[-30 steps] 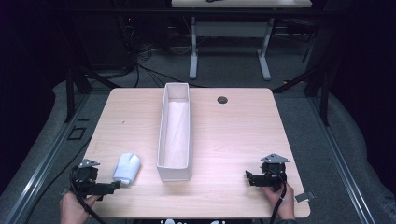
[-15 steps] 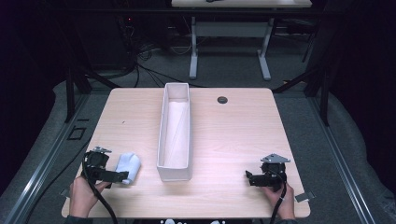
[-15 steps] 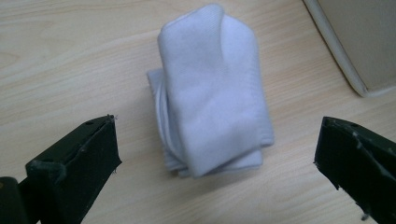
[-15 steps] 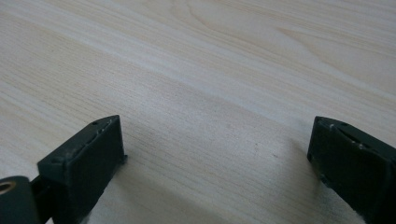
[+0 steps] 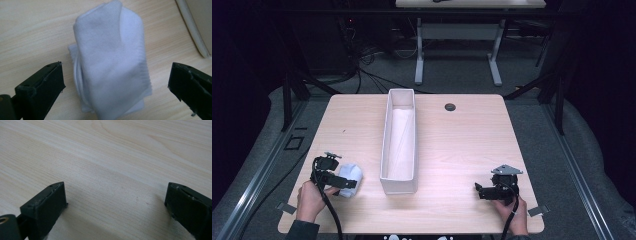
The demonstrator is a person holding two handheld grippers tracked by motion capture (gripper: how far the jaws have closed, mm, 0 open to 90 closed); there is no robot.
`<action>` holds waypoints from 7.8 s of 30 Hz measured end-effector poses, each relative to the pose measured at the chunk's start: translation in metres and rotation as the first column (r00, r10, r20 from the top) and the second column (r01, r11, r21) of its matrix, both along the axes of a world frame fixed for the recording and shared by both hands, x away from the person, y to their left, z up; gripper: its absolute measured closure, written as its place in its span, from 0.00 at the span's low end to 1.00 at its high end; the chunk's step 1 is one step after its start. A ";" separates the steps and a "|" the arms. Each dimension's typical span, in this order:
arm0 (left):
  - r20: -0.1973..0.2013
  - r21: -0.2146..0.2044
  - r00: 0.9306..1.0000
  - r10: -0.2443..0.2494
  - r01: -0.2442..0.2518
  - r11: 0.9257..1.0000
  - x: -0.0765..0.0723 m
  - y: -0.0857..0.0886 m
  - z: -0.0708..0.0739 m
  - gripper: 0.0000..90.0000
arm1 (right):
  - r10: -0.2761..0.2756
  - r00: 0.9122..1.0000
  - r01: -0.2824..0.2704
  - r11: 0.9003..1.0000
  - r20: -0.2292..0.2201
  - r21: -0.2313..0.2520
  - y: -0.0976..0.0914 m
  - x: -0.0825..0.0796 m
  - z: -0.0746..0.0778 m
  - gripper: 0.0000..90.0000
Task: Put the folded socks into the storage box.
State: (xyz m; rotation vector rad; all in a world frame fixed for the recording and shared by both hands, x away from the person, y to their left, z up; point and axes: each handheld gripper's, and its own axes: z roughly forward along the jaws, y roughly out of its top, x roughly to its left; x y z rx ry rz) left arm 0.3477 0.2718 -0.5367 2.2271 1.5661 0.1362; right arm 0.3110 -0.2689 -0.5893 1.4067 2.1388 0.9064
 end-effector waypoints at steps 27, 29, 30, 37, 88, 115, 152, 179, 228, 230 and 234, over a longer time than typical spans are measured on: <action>-0.037 0.001 0.996 -0.077 0.077 0.997 0.001 -0.010 -0.009 0.53 | 0.000 1.000 0.000 1.000 0.000 0.000 0.000 0.000 0.000 0.03; -0.033 0.000 0.996 -0.077 0.077 0.997 0.001 -0.011 -0.009 0.55 | 0.000 1.000 0.000 1.000 0.000 0.000 0.000 0.000 0.000 0.03; -0.032 -0.001 0.997 -0.077 0.077 0.997 0.000 -0.011 -0.009 0.55 | 0.000 1.000 0.000 1.000 0.000 0.000 0.000 0.000 0.000 0.03; -0.020 -0.004 0.997 -0.069 0.069 0.998 -0.001 -0.012 -0.009 0.56 | 0.000 1.000 0.000 1.000 0.000 0.000 0.000 0.000 0.000 0.03; 0.057 -0.008 0.994 -0.096 0.096 0.995 -0.017 -0.009 0.029 0.57 | -0.001 1.000 0.001 1.000 0.001 0.000 0.000 0.000 0.000 0.03; 0.123 -0.005 0.986 -0.109 0.110 0.994 -0.024 -0.007 0.065 0.57 | -0.001 1.000 0.001 1.000 0.000 0.000 0.000 0.000 0.000 0.03; 0.219 0.004 0.966 -0.141 0.144 0.990 -0.021 -0.022 0.110 0.57 | -0.001 1.000 0.001 1.000 0.000 0.000 0.000 0.000 0.000 0.03; 0.264 0.016 0.948 -0.179 0.182 0.983 -0.010 -0.047 0.142 0.57 | -0.001 1.000 0.001 1.000 0.001 0.000 0.000 0.000 0.000 0.03; 0.219 -0.027 0.956 -0.194 0.205 0.978 0.016 -0.123 0.120 0.57 | 0.000 1.000 0.000 1.000 0.001 0.000 0.000 0.000 0.000 0.03; 0.213 -0.033 0.957 -0.196 0.207 0.978 0.017 -0.126 0.117 0.57 | 0.000 1.000 0.000 1.000 0.000 0.000 0.000 0.000 0.000 0.03; 0.203 -0.035 0.958 -0.201 0.212 0.977 0.019 -0.133 0.112 0.57 | 0.000 1.000 0.000 1.000 0.001 0.000 0.000 0.000 0.000 0.03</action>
